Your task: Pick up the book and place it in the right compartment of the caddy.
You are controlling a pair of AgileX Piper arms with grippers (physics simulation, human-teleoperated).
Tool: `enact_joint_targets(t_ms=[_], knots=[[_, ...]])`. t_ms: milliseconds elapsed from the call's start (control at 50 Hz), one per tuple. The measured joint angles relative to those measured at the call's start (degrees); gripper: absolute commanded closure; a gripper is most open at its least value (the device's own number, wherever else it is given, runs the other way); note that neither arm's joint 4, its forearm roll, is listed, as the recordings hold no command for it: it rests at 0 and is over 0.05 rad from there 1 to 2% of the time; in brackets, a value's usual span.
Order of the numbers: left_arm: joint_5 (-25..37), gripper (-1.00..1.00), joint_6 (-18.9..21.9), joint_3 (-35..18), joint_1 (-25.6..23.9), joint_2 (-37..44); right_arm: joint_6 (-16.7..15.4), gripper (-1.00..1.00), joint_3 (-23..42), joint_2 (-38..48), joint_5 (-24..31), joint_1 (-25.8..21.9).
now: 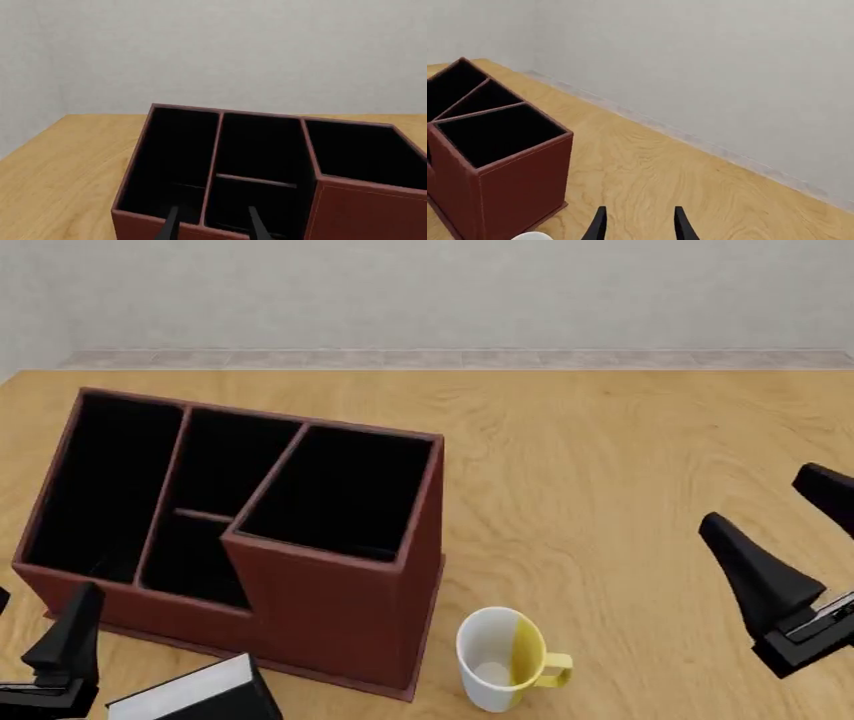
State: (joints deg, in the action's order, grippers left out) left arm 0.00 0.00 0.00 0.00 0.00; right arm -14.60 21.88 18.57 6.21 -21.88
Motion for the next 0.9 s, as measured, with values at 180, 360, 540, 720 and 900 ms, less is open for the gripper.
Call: enact_joint_targets(t_ms=[180,360,540,720,900], knots=[[0.0,-1.00,0.0,0.0,0.0,0.0,-1.9,-1.00,3.9,7.2,-1.9,-6.4],[0.0,-1.00,0.0,0.0,0.0,0.0,-3.9,-1.00,8.6,16.0,-3.2,-13.6],[0.0,-1.00,0.0,0.0,0.0,0.0,-6.1,-1.00,13.2,24.8,-3.5,-19.6],[0.0,-1.00,0.0,0.0,0.0,0.0,-8.8,-1.00,17.6,32.6,-2.9,-25.0],[0.0,-1.00,0.0,0.0,0.0,0.0,-11.2,-1.00,20.4,38.7,-2.7,-28.4]])
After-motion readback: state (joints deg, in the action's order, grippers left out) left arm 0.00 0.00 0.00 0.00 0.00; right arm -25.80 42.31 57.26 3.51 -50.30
